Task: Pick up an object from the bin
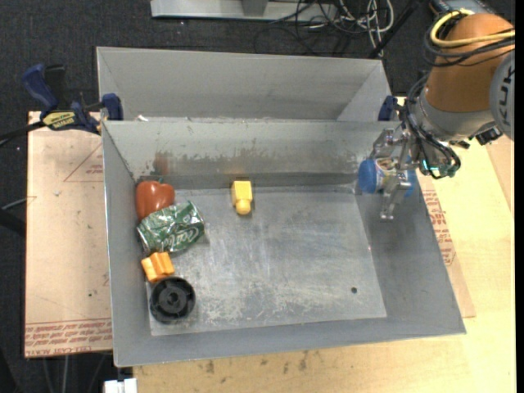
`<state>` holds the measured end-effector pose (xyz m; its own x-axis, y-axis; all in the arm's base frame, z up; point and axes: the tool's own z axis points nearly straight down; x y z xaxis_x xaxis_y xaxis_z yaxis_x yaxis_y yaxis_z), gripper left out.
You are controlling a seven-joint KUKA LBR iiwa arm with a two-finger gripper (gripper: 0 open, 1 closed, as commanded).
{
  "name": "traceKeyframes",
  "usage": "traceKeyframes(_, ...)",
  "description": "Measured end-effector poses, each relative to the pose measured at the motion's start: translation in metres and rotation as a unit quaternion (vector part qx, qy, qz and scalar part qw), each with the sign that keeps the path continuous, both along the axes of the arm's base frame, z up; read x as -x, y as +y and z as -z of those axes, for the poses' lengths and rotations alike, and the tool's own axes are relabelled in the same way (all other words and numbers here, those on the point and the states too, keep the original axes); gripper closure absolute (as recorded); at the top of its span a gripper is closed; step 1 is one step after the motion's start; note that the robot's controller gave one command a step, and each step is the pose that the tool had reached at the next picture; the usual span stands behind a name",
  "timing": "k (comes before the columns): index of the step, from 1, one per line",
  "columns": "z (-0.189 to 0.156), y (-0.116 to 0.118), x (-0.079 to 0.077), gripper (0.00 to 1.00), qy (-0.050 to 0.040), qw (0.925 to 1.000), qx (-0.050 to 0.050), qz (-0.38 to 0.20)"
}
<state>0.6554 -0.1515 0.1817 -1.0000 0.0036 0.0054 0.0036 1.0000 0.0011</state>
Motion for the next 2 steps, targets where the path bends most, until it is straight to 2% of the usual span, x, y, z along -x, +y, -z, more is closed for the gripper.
traceKeyframes(1, -0.006, 0.001, -0.002, 0.0, -0.0038, 1.0, 0.001, -0.001)
traceKeyframes(2, 0.106, 0.008, 0.003, 1.0, -0.006, 0.9999, -0.007, 0.009)
